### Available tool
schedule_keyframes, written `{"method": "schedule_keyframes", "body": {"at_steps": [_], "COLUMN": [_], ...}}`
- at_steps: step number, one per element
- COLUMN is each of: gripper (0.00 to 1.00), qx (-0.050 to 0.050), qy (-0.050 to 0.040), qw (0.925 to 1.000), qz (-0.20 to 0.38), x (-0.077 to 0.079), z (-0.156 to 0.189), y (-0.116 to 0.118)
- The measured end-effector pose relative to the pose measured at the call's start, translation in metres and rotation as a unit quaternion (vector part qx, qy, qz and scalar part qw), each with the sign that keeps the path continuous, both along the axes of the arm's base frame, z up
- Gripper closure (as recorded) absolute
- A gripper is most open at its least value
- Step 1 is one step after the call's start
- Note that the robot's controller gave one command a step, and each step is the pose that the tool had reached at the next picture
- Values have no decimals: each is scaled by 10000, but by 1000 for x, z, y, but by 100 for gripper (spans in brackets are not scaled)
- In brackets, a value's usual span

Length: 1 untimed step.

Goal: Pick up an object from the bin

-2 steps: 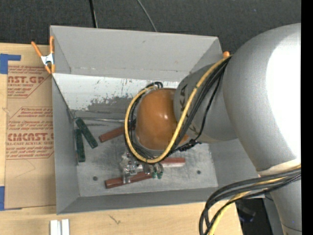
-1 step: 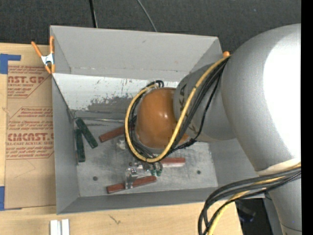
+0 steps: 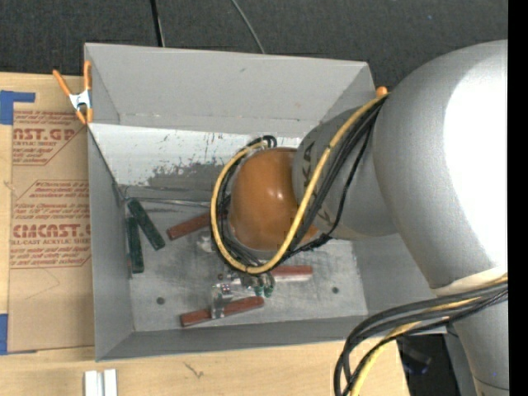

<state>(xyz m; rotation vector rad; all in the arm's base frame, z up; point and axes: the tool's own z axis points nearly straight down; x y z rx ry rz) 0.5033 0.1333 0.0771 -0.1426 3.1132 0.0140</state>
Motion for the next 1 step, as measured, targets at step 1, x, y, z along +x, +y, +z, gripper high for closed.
{"method": "schedule_keyframes", "body": {"at_steps": [1], "gripper": [100], "qx": [-46], "qy": [136], "qw": [9999], "qz": [10], "x": [-5], "z": [-5], "y": [-72]}}
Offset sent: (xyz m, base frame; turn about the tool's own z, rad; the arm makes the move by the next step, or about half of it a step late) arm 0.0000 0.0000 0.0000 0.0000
